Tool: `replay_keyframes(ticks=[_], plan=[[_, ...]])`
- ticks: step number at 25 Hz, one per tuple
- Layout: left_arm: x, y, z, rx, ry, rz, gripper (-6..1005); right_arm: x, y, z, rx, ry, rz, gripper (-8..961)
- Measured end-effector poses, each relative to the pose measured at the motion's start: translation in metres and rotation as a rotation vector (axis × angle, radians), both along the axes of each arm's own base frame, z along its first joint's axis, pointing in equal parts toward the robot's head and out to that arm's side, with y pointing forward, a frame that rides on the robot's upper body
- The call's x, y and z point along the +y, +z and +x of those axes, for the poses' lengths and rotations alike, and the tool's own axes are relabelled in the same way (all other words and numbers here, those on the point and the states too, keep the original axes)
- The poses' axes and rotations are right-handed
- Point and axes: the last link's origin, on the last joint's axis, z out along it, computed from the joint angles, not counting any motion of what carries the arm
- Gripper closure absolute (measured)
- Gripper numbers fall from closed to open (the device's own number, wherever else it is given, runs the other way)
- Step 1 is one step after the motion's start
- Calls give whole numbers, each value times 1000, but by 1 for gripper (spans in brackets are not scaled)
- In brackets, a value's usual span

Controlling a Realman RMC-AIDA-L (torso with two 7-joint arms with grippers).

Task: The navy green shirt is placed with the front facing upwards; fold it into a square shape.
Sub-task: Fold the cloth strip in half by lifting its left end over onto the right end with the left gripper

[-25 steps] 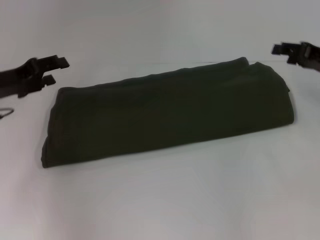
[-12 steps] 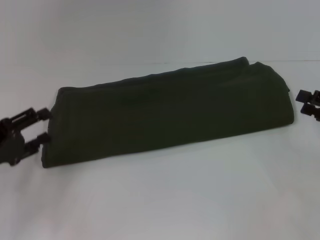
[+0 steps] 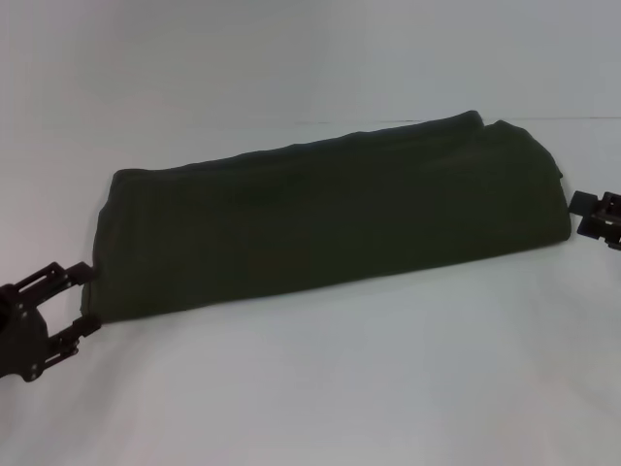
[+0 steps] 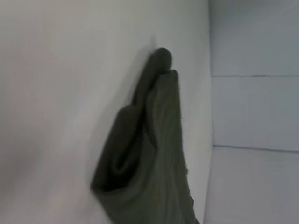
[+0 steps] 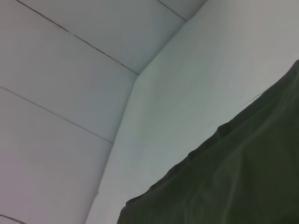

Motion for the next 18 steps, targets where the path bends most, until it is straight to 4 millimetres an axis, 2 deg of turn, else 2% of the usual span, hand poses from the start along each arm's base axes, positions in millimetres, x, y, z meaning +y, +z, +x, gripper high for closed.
replay_keyframes(ticks=[7, 18], plan=[[-2, -6, -10, -5, 97, -30, 246, -3, -2, 3, -10, 6, -3, 268], [17, -13, -13, 15, 170, -28, 247, 0, 0, 0, -10, 15, 3, 267]])
